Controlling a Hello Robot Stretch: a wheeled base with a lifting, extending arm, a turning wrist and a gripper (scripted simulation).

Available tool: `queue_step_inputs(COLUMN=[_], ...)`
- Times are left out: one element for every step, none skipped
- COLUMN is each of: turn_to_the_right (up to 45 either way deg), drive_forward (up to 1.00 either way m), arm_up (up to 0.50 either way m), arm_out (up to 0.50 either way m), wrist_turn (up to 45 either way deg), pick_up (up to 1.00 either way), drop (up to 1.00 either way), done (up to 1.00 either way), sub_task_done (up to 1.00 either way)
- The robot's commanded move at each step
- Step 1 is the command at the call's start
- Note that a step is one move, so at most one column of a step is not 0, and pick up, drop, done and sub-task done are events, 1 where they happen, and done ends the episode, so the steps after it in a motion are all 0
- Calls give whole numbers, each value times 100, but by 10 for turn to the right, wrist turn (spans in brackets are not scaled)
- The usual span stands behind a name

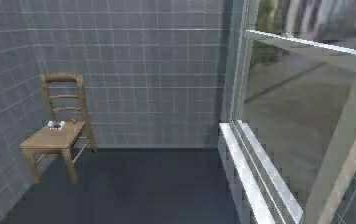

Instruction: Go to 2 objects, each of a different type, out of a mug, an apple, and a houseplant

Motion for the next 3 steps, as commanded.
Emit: queue_step_inputs(turn_to_the_right=[450, 450, 450], drive_forward=[0, 0, 0], arm_up=[0, 0, 0], arm_out=[0, 0, 0], wrist_turn=[0, 0, 0], pick_up=[0, 0, 0], drop=[0, 0, 0], done=[0, 0, 0], sub_task_done=[0, 0, 0])
